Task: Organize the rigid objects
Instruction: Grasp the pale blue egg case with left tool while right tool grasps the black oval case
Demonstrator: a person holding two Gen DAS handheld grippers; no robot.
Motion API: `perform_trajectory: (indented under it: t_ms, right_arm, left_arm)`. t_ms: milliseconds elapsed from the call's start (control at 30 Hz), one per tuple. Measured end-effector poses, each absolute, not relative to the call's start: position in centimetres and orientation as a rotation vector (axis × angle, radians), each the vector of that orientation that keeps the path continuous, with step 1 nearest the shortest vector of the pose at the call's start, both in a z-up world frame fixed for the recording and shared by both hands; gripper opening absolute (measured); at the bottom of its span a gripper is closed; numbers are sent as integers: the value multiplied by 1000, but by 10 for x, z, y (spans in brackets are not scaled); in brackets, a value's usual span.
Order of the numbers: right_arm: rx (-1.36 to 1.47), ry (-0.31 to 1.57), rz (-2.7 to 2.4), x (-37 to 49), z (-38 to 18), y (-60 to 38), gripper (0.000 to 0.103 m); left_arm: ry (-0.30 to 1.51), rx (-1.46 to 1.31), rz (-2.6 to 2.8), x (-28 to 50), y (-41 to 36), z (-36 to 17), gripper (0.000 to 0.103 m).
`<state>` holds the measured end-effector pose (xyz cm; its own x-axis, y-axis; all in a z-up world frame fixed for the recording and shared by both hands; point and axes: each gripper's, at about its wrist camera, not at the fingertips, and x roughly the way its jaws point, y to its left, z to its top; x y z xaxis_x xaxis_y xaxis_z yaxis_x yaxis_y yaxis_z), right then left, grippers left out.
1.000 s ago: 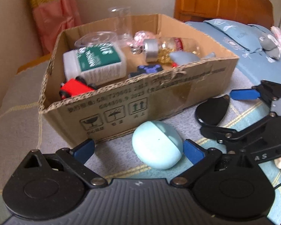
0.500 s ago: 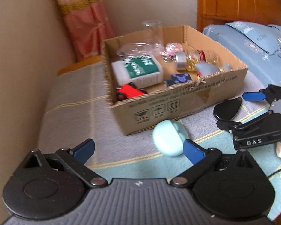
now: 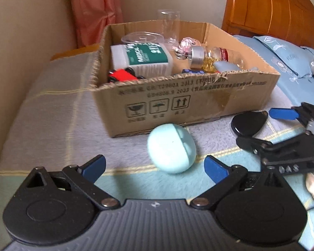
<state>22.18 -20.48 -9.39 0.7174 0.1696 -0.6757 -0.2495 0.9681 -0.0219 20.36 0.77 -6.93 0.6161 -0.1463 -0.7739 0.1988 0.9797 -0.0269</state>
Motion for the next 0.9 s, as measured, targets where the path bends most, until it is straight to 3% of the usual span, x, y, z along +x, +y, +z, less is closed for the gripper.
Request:
perform_trajectory:
  t_ms: [267,433,800,900]
  right_arm:
    - [-114,714,240,218,-95,-207,103]
    - [-107,711,222,218,-95,-205,103]
    - [-106,720,196,221,-94,-195,102]
    - [-109,718,208,220,-92,-193,94]
  left_arm:
    - [829,54,-147,210,-4,-81,87]
    - [812,53,-164,208,-7,-77,61]
    - [808,58,-168,207,-6,-78,58]
    - [809,50,-174,209,-5,-78,57]
